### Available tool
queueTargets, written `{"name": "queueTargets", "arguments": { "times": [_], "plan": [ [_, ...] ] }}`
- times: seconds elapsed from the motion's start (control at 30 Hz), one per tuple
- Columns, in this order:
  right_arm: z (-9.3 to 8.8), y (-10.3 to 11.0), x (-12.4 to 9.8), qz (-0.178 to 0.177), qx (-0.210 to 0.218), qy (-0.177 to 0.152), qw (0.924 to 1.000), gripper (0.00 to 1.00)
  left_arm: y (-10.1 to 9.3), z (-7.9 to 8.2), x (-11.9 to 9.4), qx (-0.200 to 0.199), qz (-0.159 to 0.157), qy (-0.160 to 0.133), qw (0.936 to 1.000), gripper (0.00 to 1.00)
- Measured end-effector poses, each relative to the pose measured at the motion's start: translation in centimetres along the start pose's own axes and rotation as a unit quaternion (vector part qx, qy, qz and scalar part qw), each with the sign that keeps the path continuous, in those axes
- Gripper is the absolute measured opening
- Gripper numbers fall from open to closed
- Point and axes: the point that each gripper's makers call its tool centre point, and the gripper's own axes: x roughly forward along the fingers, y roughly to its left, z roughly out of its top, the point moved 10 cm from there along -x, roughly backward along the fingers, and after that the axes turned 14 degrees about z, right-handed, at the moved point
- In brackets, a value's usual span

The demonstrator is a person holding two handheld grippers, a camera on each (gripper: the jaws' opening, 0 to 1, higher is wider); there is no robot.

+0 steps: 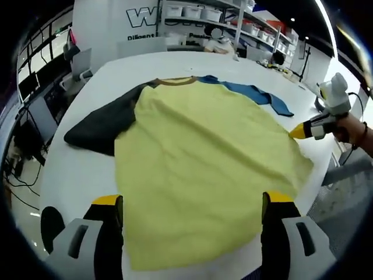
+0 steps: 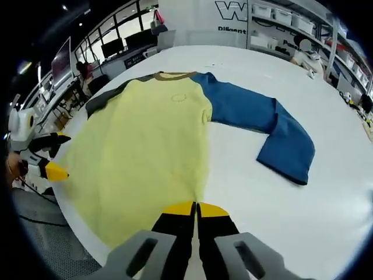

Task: Fold the garment on the visible template until the final outline fits inside the template.

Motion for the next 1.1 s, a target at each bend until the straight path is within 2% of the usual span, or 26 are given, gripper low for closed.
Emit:
{"name": "queueTargets", "arguments": {
  "times": [0.17, 0.27, 0.33, 0.37, 0.43, 0.53, 0.6, 0.67, 0.7, 0.73, 0.83, 1.0, 1.1],
  "plan": [
    [-0.1, -0.1, 0.0, 0.004, 0.006, -0.002, 1.0, 0.0, 0.4, -0.4, -0.1, -0.005, 0.013, 0.006, 0.9999, 0.97],
    [-0.1, -0.1, -0.2, 0.008, -0.013, -0.006, 0.9999, 0.0, 0.7, -0.4, -0.3, -0.011, 0.016, 0.006, 0.9998, 0.97],
    [0.1, -0.4, -0.5, 0.006, -0.018, -0.021, 0.9996, 0.0, 0.7, -0.3, -0.4, -0.012, 0.018, 0.004, 0.9998, 0.97],
    [0.2, -0.7, -0.7, 0.004, -0.018, -0.03, 0.9994, 0.04, 0.8, -0.3, -0.5, -0.013, 0.019, 0.003, 0.9997, 0.97],
    [0.6, -1.4, -1.1, -0.001, -0.017, -0.049, 0.9987, 0.17, 0.8, -0.2, -0.5, -0.013, 0.019, 0.001, 0.9997, 0.99],
    [1.4, -2.5, -1.8, -0.022, -0.041, -0.067, 0.9967, 0.18, 0.9, 0.0, -0.5, -0.018, 0.016, -0.004, 0.9997, 0.99],
    [2.0, -3.8, -2.2, -0.038, -0.063, -0.083, 0.9938, 0.23, 0.8, 0.3, -0.6, -0.019, 0.017, -0.007, 0.9996, 0.99],
    [2.2, -4.4, -2.2, -0.049, -0.074, -0.078, 0.993, 0.31, 0.8, 0.5, -0.7, -0.021, 0.02, -0.012, 0.9995, 0.99],
    [2.3, -5.5, -2.2, -0.065, -0.093, -0.063, 0.9915, 0.34, 0.8, 0.8, -0.8, -0.021, 0.02, -0.03, 0.9991, 0.99],
    [2.4, -6.1, -2.0, -0.065, -0.105, -0.059, 0.9906, 0.36, 0.8, 0.8, -0.8, -0.023, 0.022, -0.031, 0.999, 0.99],
    [2.5, -7.3, -1.8, -0.058, -0.096, -0.058, 0.9919, 0.43, 0.9, 0.9, -0.8, -0.025, 0.021, -0.029, 0.999, 0.99],
    [3.0, -9.1, -1.3, -0.043, -0.078, -0.058, 0.9943, 0.45, 0.9, 0.9, -0.9, -0.016, 0.021, -0.028, 0.9993, 0.99],
    [3.4, -9.9, -0.8, -0.036, -0.078, -0.053, 0.9949, 0.42, 0.8, 0.8, -1.0, -0.019, 0.019, -0.026, 0.9993, 0.99]
  ]
}}
